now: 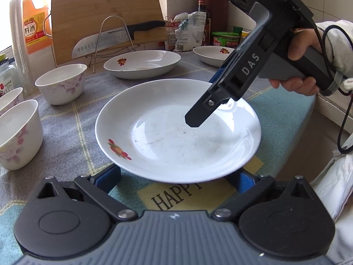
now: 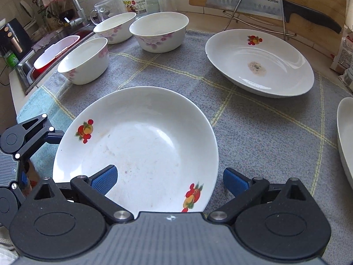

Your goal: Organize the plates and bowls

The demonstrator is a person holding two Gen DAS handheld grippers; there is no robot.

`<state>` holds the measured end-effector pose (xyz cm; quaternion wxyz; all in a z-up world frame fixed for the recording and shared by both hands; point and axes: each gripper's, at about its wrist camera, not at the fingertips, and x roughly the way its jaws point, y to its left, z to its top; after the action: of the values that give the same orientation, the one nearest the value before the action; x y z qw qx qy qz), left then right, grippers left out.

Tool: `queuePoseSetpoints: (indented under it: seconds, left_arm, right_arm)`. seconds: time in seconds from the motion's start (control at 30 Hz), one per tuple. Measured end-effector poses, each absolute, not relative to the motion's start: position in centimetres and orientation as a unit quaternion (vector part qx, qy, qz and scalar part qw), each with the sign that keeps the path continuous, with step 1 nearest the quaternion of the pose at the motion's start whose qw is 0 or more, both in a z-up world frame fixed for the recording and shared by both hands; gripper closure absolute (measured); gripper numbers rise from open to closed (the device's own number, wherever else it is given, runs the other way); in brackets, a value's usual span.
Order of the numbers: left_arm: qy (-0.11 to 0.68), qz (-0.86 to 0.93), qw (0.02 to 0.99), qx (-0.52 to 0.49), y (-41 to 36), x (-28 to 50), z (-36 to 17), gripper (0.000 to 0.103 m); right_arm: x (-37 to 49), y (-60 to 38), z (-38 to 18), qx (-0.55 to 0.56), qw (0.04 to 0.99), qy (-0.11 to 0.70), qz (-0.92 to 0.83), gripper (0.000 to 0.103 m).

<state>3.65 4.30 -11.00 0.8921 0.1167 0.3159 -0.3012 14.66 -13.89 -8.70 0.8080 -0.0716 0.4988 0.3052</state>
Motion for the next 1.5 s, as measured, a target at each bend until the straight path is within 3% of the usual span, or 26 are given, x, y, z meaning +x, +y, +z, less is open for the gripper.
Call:
queuePoseSetpoints:
  seconds: [1.5]
  left_arm:
    - [0.329,-0.334,0.871,0.146,4.1,4.8,-10.5,0.0]
  right_arm:
    - [18.5,-12.7,-8.4,-0.052,0.756,0.536,0.372,0.006]
